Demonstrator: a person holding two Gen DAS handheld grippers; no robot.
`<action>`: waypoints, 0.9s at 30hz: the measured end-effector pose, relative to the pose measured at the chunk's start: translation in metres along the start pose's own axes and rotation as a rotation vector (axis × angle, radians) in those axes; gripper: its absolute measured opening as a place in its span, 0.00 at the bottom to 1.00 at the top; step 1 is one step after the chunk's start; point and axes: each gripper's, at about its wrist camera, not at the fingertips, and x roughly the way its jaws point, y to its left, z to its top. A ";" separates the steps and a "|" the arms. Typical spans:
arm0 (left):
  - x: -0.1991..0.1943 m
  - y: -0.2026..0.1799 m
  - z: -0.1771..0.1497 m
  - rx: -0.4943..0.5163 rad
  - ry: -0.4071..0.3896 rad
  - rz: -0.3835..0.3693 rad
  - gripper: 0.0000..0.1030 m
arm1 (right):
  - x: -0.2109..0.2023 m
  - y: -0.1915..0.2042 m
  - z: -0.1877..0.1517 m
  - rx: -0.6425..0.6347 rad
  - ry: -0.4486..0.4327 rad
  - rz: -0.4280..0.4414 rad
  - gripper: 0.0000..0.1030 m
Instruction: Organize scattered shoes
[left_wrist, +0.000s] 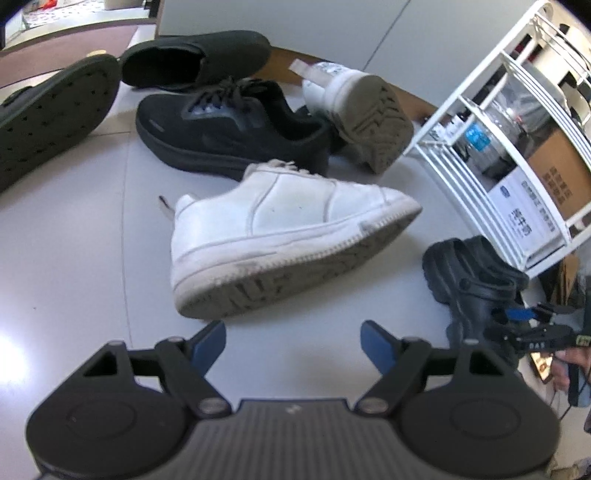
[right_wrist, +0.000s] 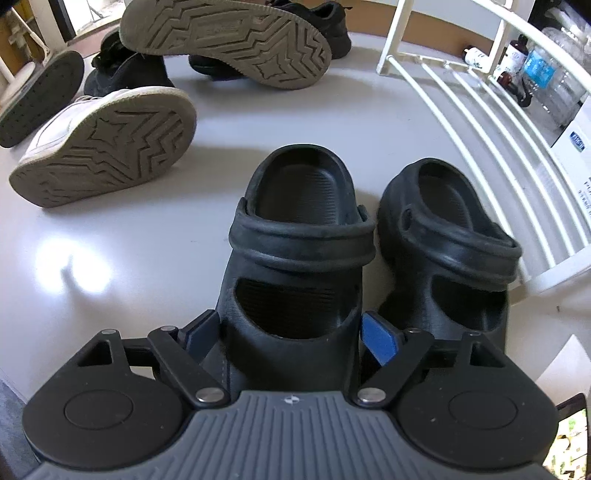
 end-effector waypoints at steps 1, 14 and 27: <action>0.001 0.001 0.000 -0.005 0.000 -0.001 0.78 | -0.003 0.001 0.000 0.000 -0.006 -0.004 0.82; -0.016 0.025 0.032 -0.006 -0.127 0.089 0.75 | -0.038 0.011 0.008 -0.006 -0.092 -0.048 0.81; 0.013 0.027 0.047 0.010 -0.118 0.124 0.43 | -0.052 0.036 0.016 -0.099 -0.159 0.018 0.81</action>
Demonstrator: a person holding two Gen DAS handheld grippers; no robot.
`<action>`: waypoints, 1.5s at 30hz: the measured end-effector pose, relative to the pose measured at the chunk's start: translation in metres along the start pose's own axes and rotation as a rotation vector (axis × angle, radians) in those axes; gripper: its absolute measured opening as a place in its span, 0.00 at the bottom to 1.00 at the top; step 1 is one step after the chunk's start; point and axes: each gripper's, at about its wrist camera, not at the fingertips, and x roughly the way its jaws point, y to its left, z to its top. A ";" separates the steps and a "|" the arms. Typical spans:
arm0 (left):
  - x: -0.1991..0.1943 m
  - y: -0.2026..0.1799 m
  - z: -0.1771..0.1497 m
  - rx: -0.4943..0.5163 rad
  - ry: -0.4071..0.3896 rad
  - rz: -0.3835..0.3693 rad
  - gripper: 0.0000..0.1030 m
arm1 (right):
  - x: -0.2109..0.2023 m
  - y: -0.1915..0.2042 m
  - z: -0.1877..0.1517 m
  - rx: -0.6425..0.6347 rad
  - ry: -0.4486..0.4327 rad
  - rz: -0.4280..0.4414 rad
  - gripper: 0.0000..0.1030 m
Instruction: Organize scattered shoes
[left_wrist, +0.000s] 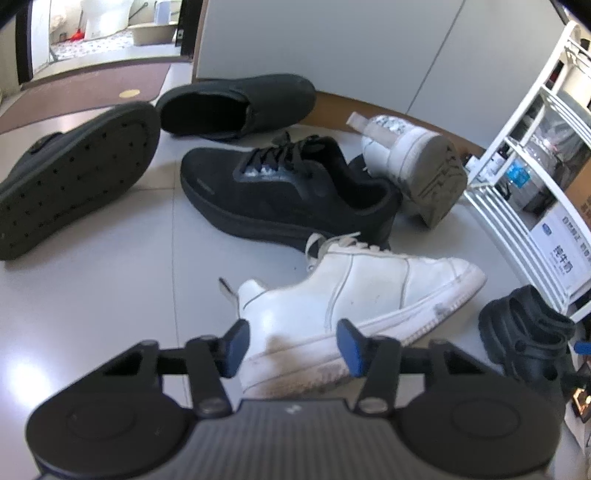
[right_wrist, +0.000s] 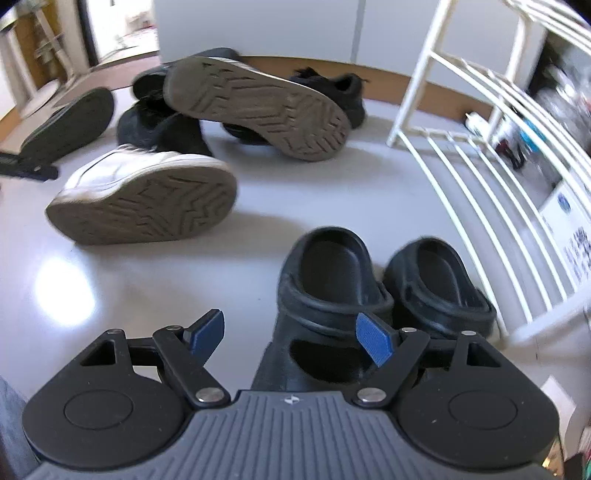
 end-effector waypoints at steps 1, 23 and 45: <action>0.002 0.000 -0.001 0.004 0.005 0.001 0.40 | 0.000 0.002 0.000 -0.002 0.001 0.006 0.81; 0.008 -0.016 -0.016 0.072 0.034 0.019 0.23 | 0.012 0.012 -0.012 0.021 0.048 0.058 0.80; 0.014 -0.032 -0.013 0.066 0.069 -0.092 0.19 | 0.011 0.015 -0.015 0.029 0.049 0.083 0.80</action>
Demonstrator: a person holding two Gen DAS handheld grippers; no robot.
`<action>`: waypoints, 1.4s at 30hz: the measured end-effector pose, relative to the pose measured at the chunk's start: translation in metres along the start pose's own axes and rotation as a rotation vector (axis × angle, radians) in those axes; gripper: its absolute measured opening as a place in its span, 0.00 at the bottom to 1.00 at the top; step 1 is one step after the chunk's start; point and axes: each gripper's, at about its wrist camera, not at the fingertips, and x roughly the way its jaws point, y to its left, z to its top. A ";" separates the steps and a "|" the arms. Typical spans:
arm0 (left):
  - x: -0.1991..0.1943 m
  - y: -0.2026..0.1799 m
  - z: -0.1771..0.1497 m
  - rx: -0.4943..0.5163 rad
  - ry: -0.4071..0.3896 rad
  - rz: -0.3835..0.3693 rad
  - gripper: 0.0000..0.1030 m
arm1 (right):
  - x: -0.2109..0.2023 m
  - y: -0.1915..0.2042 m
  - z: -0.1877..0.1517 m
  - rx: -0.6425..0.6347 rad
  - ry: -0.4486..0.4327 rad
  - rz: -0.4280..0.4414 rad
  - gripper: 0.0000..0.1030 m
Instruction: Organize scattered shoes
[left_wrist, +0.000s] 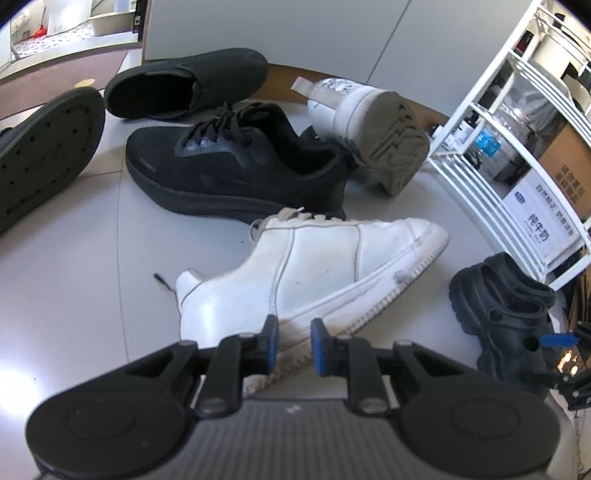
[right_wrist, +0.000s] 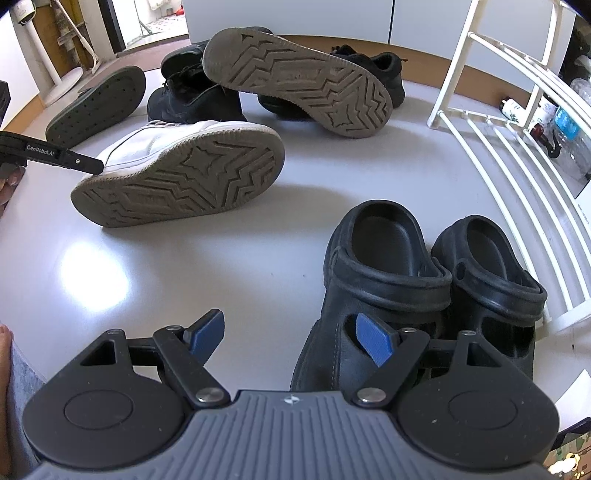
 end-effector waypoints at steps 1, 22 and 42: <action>0.000 0.000 0.000 -0.004 0.005 -0.008 0.19 | 0.000 0.000 0.000 0.000 -0.001 0.001 0.80; 0.003 -0.009 -0.008 0.006 0.055 -0.114 0.13 | 0.004 0.003 0.000 -0.002 0.014 0.011 0.80; 0.004 -0.050 -0.046 0.065 0.227 -0.283 0.08 | 0.011 0.011 0.003 -0.012 0.018 0.035 0.80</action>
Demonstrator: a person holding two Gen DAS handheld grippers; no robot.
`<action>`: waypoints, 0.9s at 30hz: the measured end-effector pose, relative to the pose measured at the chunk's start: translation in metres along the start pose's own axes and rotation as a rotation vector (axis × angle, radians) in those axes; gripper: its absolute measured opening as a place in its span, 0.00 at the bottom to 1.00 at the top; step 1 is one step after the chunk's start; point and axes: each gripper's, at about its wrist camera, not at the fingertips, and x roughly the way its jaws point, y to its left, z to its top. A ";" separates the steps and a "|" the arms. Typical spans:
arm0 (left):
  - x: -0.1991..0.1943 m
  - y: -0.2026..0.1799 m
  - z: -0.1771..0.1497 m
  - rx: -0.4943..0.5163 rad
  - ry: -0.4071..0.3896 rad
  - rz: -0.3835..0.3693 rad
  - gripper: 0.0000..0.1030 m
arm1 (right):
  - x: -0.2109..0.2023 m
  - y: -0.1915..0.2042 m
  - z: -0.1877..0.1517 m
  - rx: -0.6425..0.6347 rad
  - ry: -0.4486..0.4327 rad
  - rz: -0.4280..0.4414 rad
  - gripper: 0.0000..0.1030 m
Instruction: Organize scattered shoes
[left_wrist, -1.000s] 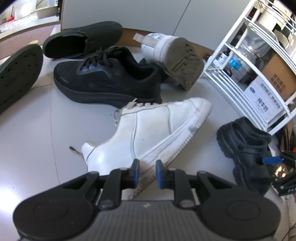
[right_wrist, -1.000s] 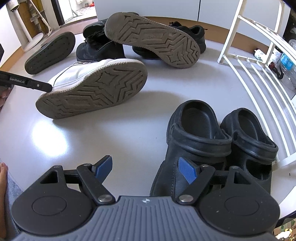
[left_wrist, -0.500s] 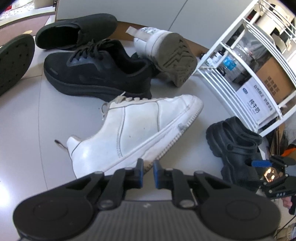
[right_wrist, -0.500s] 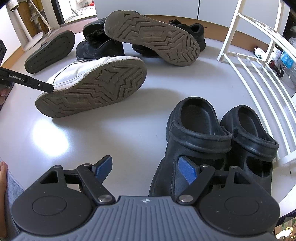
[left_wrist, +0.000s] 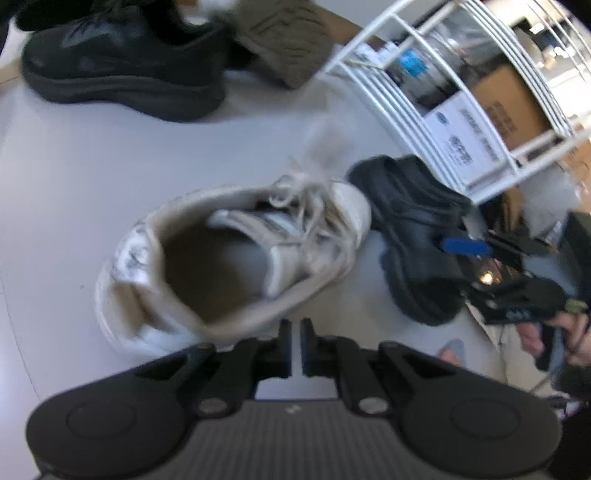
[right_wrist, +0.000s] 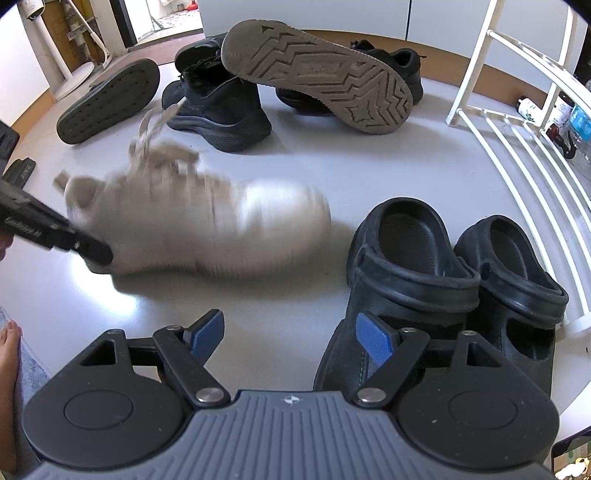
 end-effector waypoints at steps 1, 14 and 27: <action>-0.009 -0.004 0.004 0.031 -0.029 0.020 0.09 | 0.000 0.000 0.000 0.001 0.000 0.000 0.80; -0.034 -0.005 0.021 0.144 -0.171 0.178 0.53 | -0.002 -0.005 -0.007 0.019 0.007 0.001 0.81; -0.003 -0.008 0.005 0.142 -0.082 0.085 0.46 | 0.003 -0.002 -0.006 0.014 0.018 0.015 0.81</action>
